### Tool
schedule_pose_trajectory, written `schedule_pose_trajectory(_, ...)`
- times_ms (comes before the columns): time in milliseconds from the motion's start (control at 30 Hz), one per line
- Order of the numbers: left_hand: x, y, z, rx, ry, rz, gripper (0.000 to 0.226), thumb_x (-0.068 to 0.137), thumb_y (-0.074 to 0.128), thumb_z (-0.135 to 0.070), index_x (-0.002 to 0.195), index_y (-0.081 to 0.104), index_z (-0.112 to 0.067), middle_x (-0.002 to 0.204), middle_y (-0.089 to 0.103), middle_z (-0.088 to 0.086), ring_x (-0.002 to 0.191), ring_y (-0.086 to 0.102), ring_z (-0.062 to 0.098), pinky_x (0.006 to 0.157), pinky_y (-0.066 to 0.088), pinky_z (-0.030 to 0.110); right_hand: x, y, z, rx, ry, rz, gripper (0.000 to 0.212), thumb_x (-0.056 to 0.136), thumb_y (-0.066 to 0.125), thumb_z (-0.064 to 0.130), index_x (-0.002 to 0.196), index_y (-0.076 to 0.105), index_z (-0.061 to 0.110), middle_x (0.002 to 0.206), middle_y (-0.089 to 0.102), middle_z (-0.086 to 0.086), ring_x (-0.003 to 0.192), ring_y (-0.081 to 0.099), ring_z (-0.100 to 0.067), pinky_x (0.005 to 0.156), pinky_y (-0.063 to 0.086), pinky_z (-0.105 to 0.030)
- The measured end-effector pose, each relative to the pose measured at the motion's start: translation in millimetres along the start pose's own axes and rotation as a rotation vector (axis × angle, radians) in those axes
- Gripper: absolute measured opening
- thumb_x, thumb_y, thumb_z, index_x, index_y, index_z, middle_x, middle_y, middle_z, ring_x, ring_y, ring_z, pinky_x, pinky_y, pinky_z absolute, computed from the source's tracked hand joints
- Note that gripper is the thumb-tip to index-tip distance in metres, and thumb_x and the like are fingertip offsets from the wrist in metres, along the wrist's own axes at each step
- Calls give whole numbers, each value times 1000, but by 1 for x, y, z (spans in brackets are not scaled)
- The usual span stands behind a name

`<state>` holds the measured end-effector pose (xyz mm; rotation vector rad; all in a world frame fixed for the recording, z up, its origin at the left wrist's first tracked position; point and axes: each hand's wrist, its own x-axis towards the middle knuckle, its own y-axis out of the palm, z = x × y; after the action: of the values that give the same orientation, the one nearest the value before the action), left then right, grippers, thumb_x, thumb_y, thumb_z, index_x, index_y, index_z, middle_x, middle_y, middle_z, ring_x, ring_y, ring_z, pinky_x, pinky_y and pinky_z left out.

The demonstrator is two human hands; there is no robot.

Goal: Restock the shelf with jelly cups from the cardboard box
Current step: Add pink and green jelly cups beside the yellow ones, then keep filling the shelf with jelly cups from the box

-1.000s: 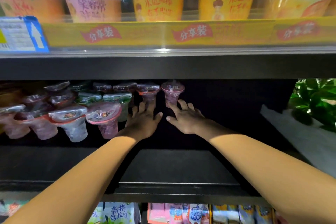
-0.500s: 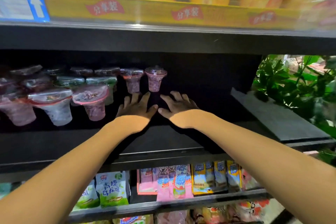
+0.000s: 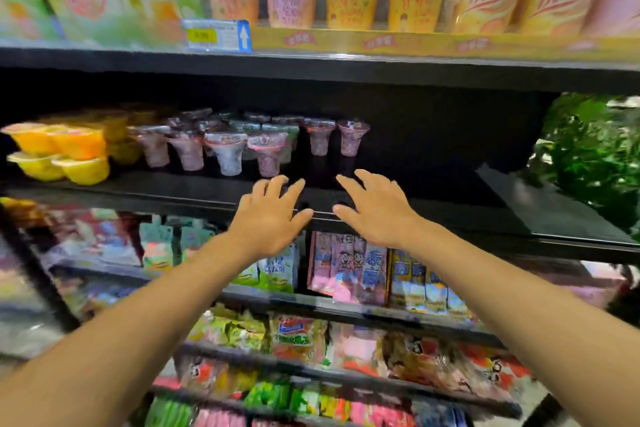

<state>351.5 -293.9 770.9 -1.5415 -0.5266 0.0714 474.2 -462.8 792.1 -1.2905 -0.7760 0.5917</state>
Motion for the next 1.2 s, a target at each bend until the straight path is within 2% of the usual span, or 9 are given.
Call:
schedule_pose_trajectory(100, -57, 1, 7, 50, -43, -6, 68, 100, 32, -59, 159, 14, -30, 164, 17, 3, 149, 14, 30, 116, 27, 49, -32, 10, 25, 25, -93, 2, 67, 102, 35, 56, 159, 8, 34, 168, 2, -5, 154, 0, -28, 122, 2, -53)
schedule_pose_trajectory(267, -159, 4, 26, 30, -196, 80, 68, 101, 32, -59, 159, 8, -35, 167, 4, -1, 153, 0, 25, 122, 15, 50, -83, 42, 80, 72, -231, 5, 69, 102, 34, 57, 160, 4, 33, 168, -3, -1, 154, -5, -23, 123, 0, -54)
schedule_pose_trajectory(400, -225, 11, 40, 6, -297, 156, 68, 101, 31, -59, 159, 3, -36, 167, 0, -5, 154, -6, 20, 121, 11, 49, -120, 70, 118, 129, -308, 83, 69, 102, 35, 57, 160, 3, 34, 168, -6, 0, 154, -8, -20, 123, -3, -53)
schedule_pose_trajectory(600, -291, 33, 67, -44, -382, 234, 66, 103, 34, -55, 159, 6, -34, 167, 1, -3, 153, -3, 23, 120, 10, 52, -149, 107, 156, 154, -356, 267, 70, 102, 38, 55, 159, 2, 35, 168, -9, 0, 154, -8, -23, 124, -1, -51)
schedule_pose_trajectory(800, -333, 75, 103, -76, -485, 303, 70, 101, 40, -54, 159, 9, -30, 166, 13, 0, 152, 9, 27, 119, 21, 53, -150, 166, 219, 237, -368, 366, 73, 100, 48, 52, 159, 10, 33, 168, 0, -2, 154, 3, -26, 123, 10, -51)
schedule_pose_trajectory(933, -362, 104, 153, -87, -538, 334, 70, 100, 43, -52, 158, 12, -31, 165, 16, 3, 150, 12, 29, 119, 20, 51, -146, 219, 274, 281, -352, 442, 70, 99, 52, 47, 158, 18, 29, 166, 8, -3, 151, 10, -31, 121, 19, -51)
schedule_pose_trajectory(1100, -390, 155, 221, -99, -537, 442, 73, 98, 52, -49, 157, 16, -28, 160, 23, 6, 144, 21, 34, 113, 28, 52, -133, 290, 328, 324, -208, 467, 66, 95, 57, 37, 154, 31, 21, 157, 27, -8, 142, 23, -33, 115, 28, -44)
schedule_pose_trajectory(1200, -402, 199, 249, -100, -529, 472, 70, 95, 52, -52, 154, 25, -25, 151, 35, 6, 135, 34, 33, 107, 39, 50, -131, 338, 342, 363, -126, 532, 69, 94, 55, 43, 155, 29, 23, 156, 27, -5, 145, 18, -32, 116, 28, -46)
